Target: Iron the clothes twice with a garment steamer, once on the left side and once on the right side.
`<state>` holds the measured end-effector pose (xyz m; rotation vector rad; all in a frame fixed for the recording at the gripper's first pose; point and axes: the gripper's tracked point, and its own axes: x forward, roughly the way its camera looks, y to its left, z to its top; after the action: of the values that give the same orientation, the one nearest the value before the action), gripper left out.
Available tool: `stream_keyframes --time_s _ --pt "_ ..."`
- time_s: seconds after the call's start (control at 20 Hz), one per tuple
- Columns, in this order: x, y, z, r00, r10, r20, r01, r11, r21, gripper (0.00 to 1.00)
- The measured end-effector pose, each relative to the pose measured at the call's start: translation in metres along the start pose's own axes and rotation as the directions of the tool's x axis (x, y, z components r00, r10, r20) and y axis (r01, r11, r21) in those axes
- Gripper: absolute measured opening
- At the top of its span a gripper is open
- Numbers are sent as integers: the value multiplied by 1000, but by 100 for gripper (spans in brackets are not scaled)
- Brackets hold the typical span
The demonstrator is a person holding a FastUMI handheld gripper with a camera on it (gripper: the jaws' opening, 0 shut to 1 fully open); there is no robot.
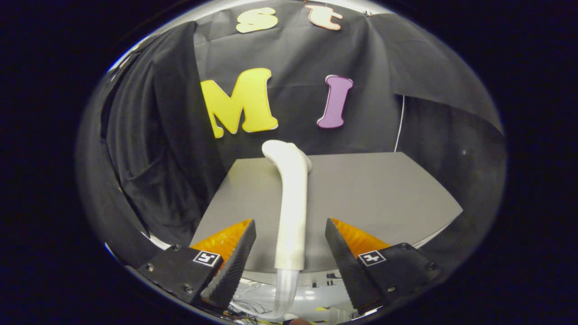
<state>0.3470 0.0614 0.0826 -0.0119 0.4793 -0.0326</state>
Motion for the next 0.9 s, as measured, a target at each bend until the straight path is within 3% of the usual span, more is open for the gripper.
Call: stream_keyframes --time_s 0.2,0.45,0.65,0.75,0.8,0.9 --pt "9 -1 -11 997 -9 -81 10 1000 13 79" --pt "22 0 -19 991 -18 -135 17 1000 -5 71" --pt "26 -2 -13 994 -50 -98 47 998 -34 62" --pt "26 1 -10 995 -58 -80 58 998 0 54" --pt "30 0 -12 995 -57 -79 58 998 11 41" --pt "30 2 -13 996 -49 -74 52 998 40 37"
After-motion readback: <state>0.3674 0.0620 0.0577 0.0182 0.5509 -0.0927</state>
